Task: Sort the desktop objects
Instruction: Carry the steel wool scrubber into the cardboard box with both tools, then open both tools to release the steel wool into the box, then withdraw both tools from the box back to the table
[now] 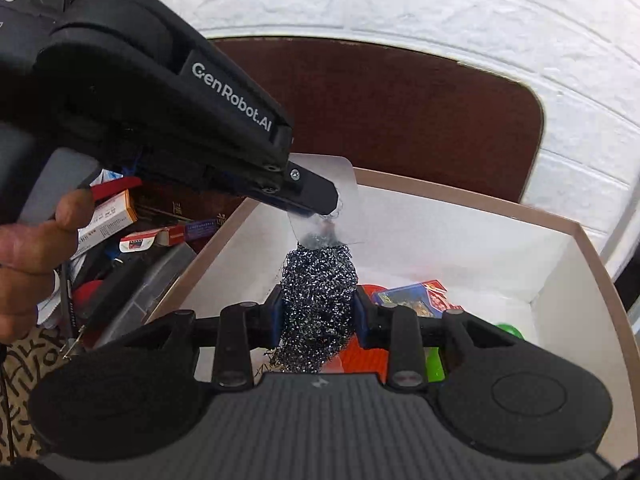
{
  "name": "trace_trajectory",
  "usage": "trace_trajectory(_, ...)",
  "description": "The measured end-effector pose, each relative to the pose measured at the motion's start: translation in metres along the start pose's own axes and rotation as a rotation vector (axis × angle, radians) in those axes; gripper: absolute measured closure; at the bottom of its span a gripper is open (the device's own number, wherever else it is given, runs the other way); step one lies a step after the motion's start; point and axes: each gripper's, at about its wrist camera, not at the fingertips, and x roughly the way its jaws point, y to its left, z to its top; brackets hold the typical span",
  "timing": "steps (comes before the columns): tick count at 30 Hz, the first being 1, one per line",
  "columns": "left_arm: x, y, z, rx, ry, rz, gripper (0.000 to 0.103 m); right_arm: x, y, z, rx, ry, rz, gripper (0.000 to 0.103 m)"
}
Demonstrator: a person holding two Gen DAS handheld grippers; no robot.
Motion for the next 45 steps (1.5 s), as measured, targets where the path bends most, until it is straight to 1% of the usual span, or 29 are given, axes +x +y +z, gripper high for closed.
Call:
trace_trajectory(1,-0.003,0.002,-0.001,-0.006,-0.022,-0.01,0.08,0.002,0.001,0.001,-0.013,0.012,0.002,0.062)
trace_trajectory(2,-0.005,0.003,-0.001,-0.006,-0.037,-0.024,0.065,0.003,0.004,0.002,-0.028,0.013,-0.008,0.055)
trace_trajectory(3,-0.009,0.004,-0.002,-0.007,-0.05,-0.034,0.032,0.003,0.007,0.001,-0.04,0.003,-0.022,0.052)
trace_trajectory(4,-0.013,0.005,-0.003,-0.007,-0.07,-0.031,0.017,0.002,0.008,0.0,-0.052,0.0,-0.027,0.049)
trace_trajectory(6,-0.021,0.004,-0.005,0.002,-0.106,-0.037,0.016,0.001,0.009,-0.002,-0.058,0.004,-0.019,0.033)
trace_trajectory(7,-0.024,0.004,-0.005,0.007,-0.101,-0.047,0.012,-0.002,0.01,-0.004,-0.054,-0.004,-0.021,0.029)
trace_trajectory(8,-0.025,0.003,-0.006,0.008,-0.091,-0.051,0.012,-0.005,0.01,-0.005,-0.049,-0.012,-0.025,0.02)
trace_trajectory(9,-0.028,0.003,-0.007,0.01,-0.082,-0.05,0.012,-0.005,0.011,-0.005,-0.042,-0.017,-0.029,0.014)
trace_trajectory(10,-0.03,0.002,-0.009,0.015,-0.076,-0.046,0.012,-0.008,0.012,-0.006,-0.034,-0.023,-0.031,0.012)
trace_trajectory(17,-0.047,-0.012,-0.027,0.1,-0.078,0.015,0.012,-0.023,0.02,-0.016,-0.019,0.001,-0.021,0.012)
trace_trajectory(22,-0.065,-0.022,-0.043,0.131,-0.076,0.01,0.012,-0.042,0.022,-0.019,0.004,-0.002,-0.029,0.012)
trace_trajectory(28,-0.09,-0.032,-0.064,0.172,-0.092,0.032,0.012,-0.075,0.03,-0.02,0.017,-0.04,-0.027,0.012)
trace_trajectory(34,-0.121,-0.032,-0.083,0.15,-0.116,0.035,0.012,-0.105,0.047,-0.022,0.011,-0.079,-0.007,0.012)
trace_trajectory(39,-0.152,-0.019,-0.102,0.049,-0.121,0.013,0.01,-0.124,0.066,-0.026,0.001,-0.099,0.017,0.012)
trace_trajectory(45,-0.183,-0.004,-0.139,0.02,-0.137,0.072,0.01,-0.142,0.093,-0.038,-0.003,-0.107,0.048,0.012)
